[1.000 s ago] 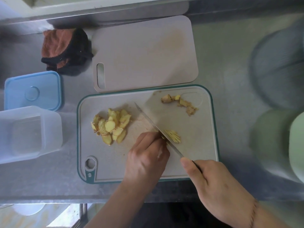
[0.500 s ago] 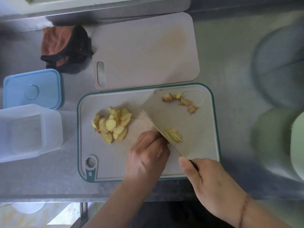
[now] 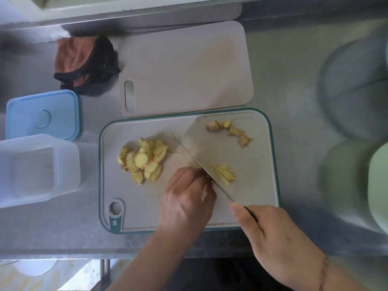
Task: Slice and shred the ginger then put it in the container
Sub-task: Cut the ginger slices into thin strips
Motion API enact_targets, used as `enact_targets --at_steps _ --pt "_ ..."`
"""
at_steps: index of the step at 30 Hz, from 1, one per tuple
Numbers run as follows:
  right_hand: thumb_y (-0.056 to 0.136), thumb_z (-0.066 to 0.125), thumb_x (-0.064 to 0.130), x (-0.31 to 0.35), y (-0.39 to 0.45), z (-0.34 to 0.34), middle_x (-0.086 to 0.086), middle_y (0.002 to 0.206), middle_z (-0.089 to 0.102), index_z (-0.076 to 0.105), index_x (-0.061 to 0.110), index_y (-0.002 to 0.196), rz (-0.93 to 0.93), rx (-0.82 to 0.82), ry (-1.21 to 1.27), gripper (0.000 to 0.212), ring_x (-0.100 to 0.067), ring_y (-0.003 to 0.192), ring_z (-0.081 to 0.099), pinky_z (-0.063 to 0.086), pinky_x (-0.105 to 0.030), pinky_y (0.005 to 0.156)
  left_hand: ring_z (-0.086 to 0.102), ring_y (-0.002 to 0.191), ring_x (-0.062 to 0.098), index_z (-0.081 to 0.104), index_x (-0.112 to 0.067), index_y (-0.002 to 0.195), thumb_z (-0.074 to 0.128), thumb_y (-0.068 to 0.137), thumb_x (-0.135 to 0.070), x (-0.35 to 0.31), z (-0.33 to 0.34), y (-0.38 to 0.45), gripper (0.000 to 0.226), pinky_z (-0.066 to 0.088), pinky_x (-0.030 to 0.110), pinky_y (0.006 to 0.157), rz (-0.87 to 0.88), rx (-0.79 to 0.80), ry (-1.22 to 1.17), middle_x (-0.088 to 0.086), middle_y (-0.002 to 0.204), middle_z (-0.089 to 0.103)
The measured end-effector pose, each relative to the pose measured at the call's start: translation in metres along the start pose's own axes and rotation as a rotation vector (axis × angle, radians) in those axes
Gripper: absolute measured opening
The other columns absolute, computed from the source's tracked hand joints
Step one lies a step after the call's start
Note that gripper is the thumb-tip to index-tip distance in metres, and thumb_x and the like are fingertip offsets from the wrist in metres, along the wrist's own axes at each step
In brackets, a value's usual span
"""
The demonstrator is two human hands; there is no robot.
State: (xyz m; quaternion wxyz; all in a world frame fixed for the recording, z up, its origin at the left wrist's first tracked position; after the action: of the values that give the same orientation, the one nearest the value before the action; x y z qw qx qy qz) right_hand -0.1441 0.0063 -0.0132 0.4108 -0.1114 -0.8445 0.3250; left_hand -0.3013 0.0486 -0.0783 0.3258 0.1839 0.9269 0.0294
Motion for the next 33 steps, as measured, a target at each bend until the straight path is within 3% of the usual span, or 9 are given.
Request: enact_targets --at_steps 8,15,20,33 --pt "0.079 0.019 0.068 -0.003 -0.001 0.001 0.006 0.047 0.043 0.030 0.018 0.051 0.028 0.035 -0.004 0.058 -0.009 0.047 0.041 0.034 -0.019 0.049 0.069 0.088 0.023 0.078 -0.002 0.083 0.074 0.082 0.001 0.001 0.000 -0.001 0.006 0.055 0.030 0.077 0.010 0.014 -0.014 0.005 0.091 0.073" --pt "0.078 0.017 0.070 -0.006 0.012 0.008 -0.002 0.045 0.031 0.034 0.019 0.053 0.034 0.029 -0.041 0.060 -0.010 0.044 0.037 0.033 -0.023 0.047 0.066 0.088 0.020 0.078 -0.001 0.083 0.067 0.088 -0.004 0.000 -0.001 -0.001 0.012 0.053 0.021 0.082 0.040 -0.047 -0.023 0.007 0.090 0.073" --pt "0.081 0.021 0.069 -0.013 0.011 0.000 0.002 0.045 0.035 0.030 0.017 0.052 0.017 -0.064 -0.017 0.059 -0.012 0.044 0.035 0.030 -0.024 0.047 0.062 0.081 0.021 0.075 -0.003 0.075 0.076 0.079 0.000 0.002 -0.002 0.000 0.005 0.052 0.029 0.074 0.034 -0.047 0.026 0.006 0.081 0.068" --pt "0.079 0.020 0.067 0.002 0.000 0.002 0.011 0.047 0.047 0.032 0.022 0.050 0.038 0.036 -0.014 0.055 -0.007 0.047 0.045 0.036 -0.019 0.049 0.069 0.083 0.025 0.078 -0.003 0.080 0.079 0.079 -0.002 0.003 -0.001 -0.001 0.003 0.056 0.037 0.074 0.015 -0.007 0.018 0.005 0.086 0.073"
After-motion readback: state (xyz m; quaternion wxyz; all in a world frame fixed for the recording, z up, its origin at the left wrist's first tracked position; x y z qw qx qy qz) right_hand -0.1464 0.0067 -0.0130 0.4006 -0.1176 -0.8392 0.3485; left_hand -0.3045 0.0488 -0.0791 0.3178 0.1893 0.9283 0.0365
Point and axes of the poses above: each hand's wrist, its own y-axis towards the middle knuckle, its own z-axis out of the palm, x = y × z, the point moved 2 cm from there along y, towards the middle knuckle
